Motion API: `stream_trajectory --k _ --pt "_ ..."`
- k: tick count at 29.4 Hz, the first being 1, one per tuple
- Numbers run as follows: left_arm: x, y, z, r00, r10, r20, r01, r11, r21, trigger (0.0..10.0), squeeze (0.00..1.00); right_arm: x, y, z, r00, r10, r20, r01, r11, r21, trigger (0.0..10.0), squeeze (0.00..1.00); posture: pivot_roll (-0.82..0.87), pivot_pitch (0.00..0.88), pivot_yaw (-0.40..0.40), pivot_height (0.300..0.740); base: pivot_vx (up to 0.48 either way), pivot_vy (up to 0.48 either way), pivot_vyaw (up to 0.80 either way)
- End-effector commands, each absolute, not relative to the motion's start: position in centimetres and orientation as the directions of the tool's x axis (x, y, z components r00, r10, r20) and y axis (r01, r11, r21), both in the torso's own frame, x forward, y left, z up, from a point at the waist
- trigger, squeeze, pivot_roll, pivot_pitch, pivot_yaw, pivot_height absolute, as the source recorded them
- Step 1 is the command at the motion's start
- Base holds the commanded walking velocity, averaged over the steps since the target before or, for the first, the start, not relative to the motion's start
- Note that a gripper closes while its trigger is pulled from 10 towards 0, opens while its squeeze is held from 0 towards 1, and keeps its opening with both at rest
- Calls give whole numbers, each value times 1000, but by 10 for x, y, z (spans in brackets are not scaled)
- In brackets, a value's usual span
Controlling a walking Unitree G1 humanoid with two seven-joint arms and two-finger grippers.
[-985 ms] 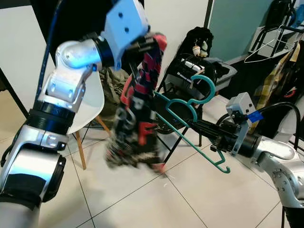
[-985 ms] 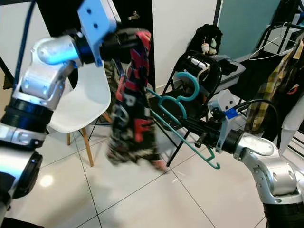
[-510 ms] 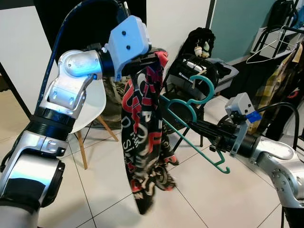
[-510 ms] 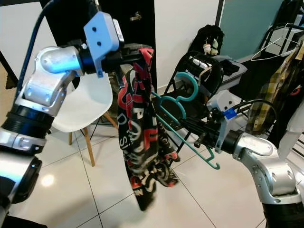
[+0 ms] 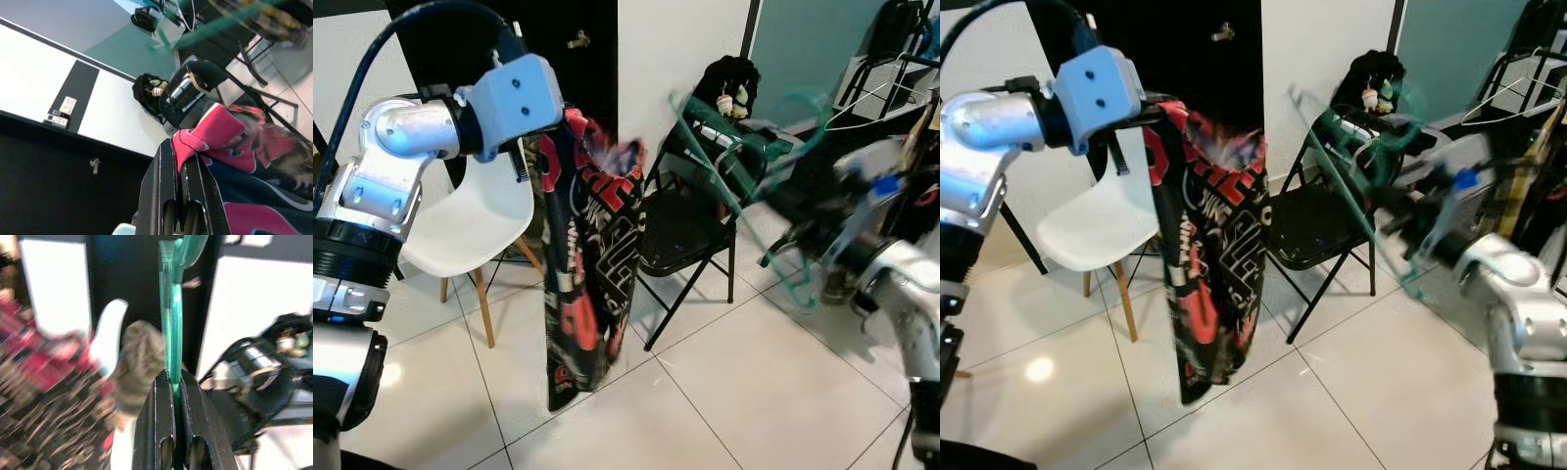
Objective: Hang hanger
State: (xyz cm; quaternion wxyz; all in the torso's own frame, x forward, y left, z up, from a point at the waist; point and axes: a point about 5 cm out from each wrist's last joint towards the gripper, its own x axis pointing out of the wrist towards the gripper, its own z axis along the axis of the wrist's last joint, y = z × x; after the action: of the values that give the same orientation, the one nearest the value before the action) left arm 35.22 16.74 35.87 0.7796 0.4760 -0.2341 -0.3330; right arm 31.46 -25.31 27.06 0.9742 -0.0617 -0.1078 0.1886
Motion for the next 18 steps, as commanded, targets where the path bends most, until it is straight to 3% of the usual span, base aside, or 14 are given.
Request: stream_trajectory --k 1,5,11,12,13,14,17,18 --pt "351 177 363 692 -719 61 258 326 909 10000 0 315 -258 273 915 347 208 -318 935 -158 10000 0 -50 0 20 740 0 0 0" --pt "353 182 358 720 -693 26 247 292 924 10000 0 318 -272 293 919 267 290 -230 961 -155 10000 0 -50 0 21 740 0 0 0" --pt "356 181 351 729 -684 2 246 266 932 10000 0 319 -278 309 907 254 336 -207 964 -168 10000 0 -58 0 21 740 0 0 0" --pt "358 179 349 727 -687 0 242 255 936 10000 0 316 -264 302 884 380 273 -321 917 -237 10000 0 -58 0 23 740 0 0 0" --pt "358 179 349 727 -687 0 242 255 936 10000 0 316 -264 302 884 380 273 -321 917 -237 10000 0 -58 0 23 740 0 0 0" --pt "360 176 349 721 -692 4 237 252 938 10000 0 310 -251 291 844 498 202 -439 856 -274 10000 0 -58 0 23 740 0 0 0" --pt "361 173 350 713 -701 10 232 250 940 10000 0 302 -239 281 785 603 143 -551 785 -284 10000 0 -55 0 26 740 0 0 0" --pt "362 170 352 704 -710 11 228 240 944 10000 0 290 -228 274 695 712 100 -671 693 -264 10000 0 -54 0 27 740 0 0 0"
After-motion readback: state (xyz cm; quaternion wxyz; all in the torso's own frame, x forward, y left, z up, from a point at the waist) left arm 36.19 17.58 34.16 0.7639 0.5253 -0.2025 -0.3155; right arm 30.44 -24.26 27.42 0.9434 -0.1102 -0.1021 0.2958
